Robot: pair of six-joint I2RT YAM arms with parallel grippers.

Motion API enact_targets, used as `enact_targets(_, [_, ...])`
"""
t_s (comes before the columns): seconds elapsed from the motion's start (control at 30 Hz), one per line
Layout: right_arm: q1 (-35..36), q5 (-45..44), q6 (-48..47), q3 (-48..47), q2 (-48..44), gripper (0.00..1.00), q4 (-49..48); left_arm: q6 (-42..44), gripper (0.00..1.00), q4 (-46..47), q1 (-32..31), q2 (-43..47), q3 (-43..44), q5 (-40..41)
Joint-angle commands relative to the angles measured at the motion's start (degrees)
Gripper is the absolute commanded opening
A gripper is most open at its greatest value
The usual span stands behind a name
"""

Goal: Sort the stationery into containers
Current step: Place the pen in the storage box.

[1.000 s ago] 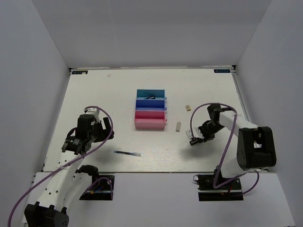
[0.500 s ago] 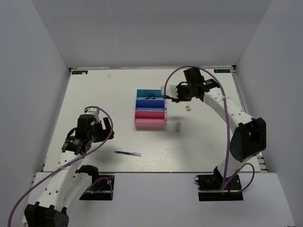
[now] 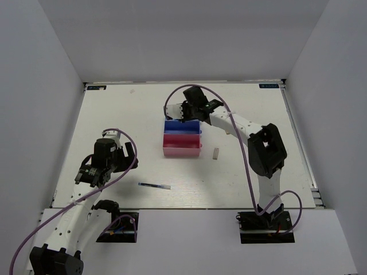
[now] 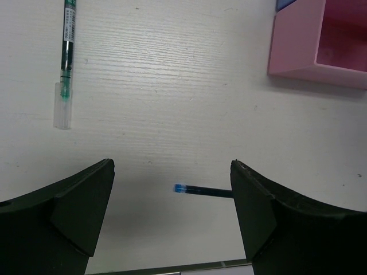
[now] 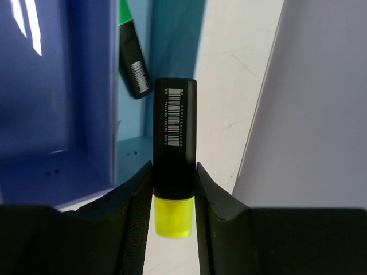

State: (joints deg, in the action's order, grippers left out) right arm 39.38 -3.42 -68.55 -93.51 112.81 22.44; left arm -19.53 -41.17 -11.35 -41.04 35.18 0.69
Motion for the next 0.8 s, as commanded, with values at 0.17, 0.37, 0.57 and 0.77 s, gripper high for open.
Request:
enact_targets(0.17, [0.3, -4.5, 0.7, -7.8, 5.5, 0.0, -4.3, 0.4, 0.92, 0.2, 0.5, 0.7, -0.3, 0.5])
enact_targets(0.37, [0.5, -4.4, 3.2, -8.2, 7.3, 0.04, -3.0, 0.4, 0.92, 0.2, 0.5, 0.6, -0.3, 0.6])
enact_targets(0.57, [0.7, -4.0, 5.4, -8.0, 7.8, 0.15, -1.8, 0.4, 0.92, 0.0, 0.5, 0.4, -0.4, 0.7])
enact_targets(0.77, [0.6, -3.6, 6.8, -7.7, 8.1, 0.51, -1.2, 0.2, 0.92, -0.1, 0.5, 0.3, -0.4, 0.9])
